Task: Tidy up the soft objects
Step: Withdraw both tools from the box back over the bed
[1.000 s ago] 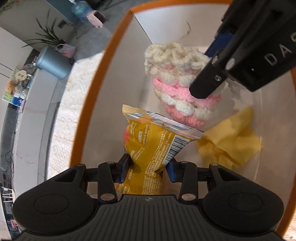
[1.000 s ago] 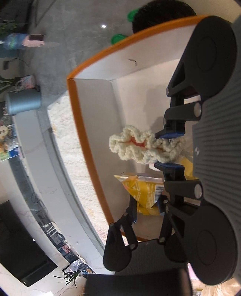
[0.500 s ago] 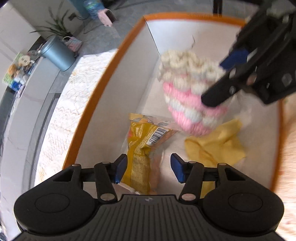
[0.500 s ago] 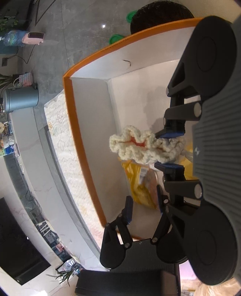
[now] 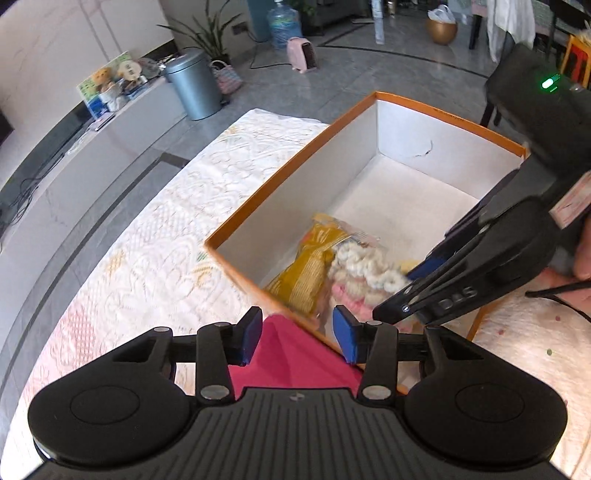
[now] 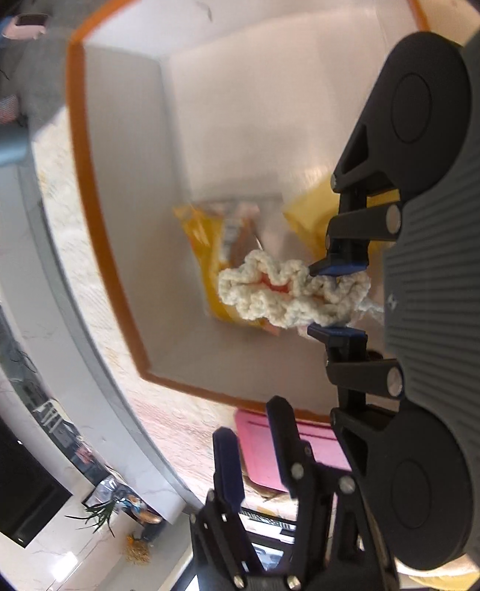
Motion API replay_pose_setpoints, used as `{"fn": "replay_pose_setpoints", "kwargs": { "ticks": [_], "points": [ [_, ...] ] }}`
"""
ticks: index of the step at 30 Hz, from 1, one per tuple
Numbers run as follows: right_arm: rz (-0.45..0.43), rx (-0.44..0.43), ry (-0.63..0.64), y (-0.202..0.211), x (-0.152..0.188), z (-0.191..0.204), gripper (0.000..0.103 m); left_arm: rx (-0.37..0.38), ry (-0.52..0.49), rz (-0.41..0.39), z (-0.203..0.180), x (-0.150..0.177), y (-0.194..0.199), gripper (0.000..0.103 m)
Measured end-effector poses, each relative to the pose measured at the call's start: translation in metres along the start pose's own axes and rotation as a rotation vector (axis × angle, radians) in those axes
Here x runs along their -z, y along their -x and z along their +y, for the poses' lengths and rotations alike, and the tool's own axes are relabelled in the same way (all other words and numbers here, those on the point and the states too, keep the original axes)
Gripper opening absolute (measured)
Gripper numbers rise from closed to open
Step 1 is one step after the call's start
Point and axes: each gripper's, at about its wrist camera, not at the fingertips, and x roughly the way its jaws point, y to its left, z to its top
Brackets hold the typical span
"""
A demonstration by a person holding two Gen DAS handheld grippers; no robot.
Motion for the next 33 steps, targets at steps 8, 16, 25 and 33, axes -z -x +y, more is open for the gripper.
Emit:
{"fn": "replay_pose_setpoints", "kwargs": {
  "ticks": [8,16,25,33],
  "points": [
    [0.023,0.193,0.086,-0.013,0.005,0.025,0.043,0.007,0.058,-0.046,0.011,0.018,0.022,0.050],
    [-0.050,0.313,0.188,0.013,0.016,0.057,0.052,-0.004,0.110,-0.112,0.016,0.042,0.062,0.050],
    [-0.308,0.182,0.257,0.076,0.073,0.113,0.052,-0.056,0.303,-0.184,0.035,0.110,0.129,0.050],
    [-0.454,0.046,0.243,0.080,0.146,0.162,0.052,-0.157,0.633,-0.165,0.050,0.204,0.154,0.050]
  ]
}}
